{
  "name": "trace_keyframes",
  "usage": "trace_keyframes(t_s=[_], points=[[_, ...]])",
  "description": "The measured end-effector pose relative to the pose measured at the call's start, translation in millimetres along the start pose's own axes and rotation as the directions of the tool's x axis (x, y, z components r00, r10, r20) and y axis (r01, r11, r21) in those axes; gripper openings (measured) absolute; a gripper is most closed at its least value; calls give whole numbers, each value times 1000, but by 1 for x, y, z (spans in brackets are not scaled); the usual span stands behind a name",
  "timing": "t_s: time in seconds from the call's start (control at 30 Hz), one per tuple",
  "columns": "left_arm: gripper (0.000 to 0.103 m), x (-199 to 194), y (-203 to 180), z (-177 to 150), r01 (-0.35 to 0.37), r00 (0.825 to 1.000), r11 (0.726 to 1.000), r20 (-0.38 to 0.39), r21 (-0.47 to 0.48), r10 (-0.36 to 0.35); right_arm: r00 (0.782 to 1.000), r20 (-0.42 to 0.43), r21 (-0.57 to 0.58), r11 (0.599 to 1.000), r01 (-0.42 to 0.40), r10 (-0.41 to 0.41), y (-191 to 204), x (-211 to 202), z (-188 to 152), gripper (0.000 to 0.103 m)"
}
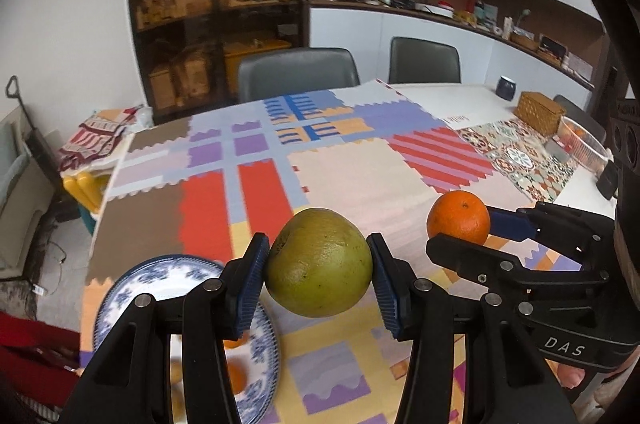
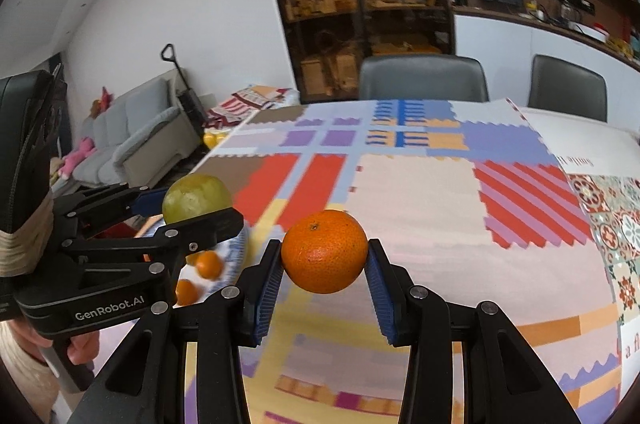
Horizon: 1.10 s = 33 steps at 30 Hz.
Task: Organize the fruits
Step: 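Carry pear and orange over the plate and open both tools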
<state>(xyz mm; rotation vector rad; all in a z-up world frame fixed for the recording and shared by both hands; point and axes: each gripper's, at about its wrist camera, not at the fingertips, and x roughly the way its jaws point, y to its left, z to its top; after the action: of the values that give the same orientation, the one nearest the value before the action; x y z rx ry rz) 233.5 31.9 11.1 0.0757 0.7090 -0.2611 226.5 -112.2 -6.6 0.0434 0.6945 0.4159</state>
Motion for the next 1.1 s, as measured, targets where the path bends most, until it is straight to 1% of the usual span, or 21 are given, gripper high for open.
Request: trace_keyframes(t_s=[0.3,0.63,0.9,1.1], points=[[49,-35,33,-14,-59,998,997,28,-58,61,997,14,-67,995,-69,70,44,-2,7,43],[49,-57,75,-30,-127,991,986,30,-113,131,991,5,-124,984,-131,132,87,11,14,43],[49,-61,112,-42,-185,982,974,12,-134,188,985,-31,-162,972,-171,168,117,36,18,43],[49,-48,135,-53,-178,984,975,-16,-132,177,982,-81,-191,965,-183,170,134,62,15,43]])
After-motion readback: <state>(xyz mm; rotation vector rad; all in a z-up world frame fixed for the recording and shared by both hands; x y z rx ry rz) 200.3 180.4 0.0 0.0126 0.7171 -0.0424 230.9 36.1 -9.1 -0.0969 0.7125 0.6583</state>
